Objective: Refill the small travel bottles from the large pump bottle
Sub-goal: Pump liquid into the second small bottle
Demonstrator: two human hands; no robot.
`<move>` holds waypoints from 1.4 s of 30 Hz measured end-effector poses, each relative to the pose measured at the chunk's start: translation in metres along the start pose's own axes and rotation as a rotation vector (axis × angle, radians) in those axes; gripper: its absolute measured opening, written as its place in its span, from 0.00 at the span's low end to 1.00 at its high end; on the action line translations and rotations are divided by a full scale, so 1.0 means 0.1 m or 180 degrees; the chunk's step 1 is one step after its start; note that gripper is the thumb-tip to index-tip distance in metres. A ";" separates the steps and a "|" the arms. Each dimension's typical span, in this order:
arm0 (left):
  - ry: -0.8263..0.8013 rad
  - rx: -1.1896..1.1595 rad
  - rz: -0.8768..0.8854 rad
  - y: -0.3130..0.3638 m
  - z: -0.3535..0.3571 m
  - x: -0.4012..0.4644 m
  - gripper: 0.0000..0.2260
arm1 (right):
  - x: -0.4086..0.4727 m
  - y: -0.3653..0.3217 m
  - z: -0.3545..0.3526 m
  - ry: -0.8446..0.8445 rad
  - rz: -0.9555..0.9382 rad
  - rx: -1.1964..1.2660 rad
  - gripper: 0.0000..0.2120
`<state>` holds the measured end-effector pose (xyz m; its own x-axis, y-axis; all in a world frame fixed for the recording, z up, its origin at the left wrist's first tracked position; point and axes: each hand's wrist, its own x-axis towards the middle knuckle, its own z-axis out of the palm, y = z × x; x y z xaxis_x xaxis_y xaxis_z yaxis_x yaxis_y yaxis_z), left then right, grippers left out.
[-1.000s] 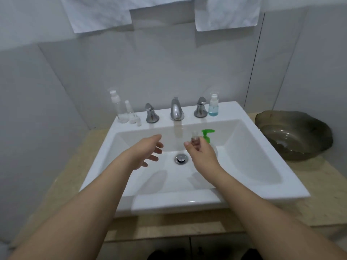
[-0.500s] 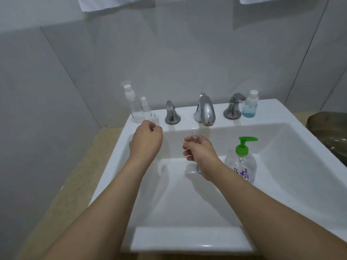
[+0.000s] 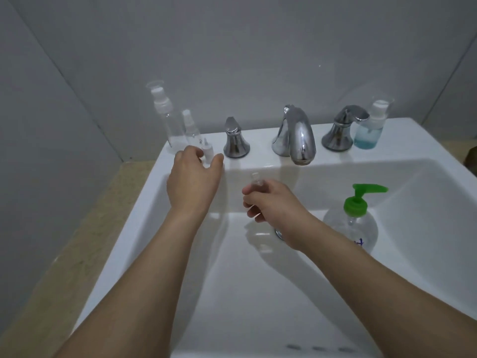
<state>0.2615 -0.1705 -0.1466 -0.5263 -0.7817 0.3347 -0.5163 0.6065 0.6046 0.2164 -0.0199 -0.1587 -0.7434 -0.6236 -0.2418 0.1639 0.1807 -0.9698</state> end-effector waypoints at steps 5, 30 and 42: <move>0.0001 0.0122 0.0059 -0.02 0.04 0.10 0.15 | 0.04 0.00 -0.01 -0.0032 -0.0027 -0.0131 0.05; -0.0510 0.0317 0.0856 0.11 -0.19 0.10 0.12 | 0.22 0.10 -0.10 0.0251 0.0020 -0.0800 0.09; -0.1781 0.0415 0.1166 0.08 -0.40 0.00 0.06 | 0.18 0.08 -0.14 0.0250 -0.0161 -0.1490 0.07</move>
<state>0.2841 -0.1716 -0.1121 -0.9347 -0.3510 0.0559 -0.2969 0.8577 0.4198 0.1958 -0.0190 -0.1706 -0.7926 -0.5844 -0.1739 -0.1703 0.4860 -0.8572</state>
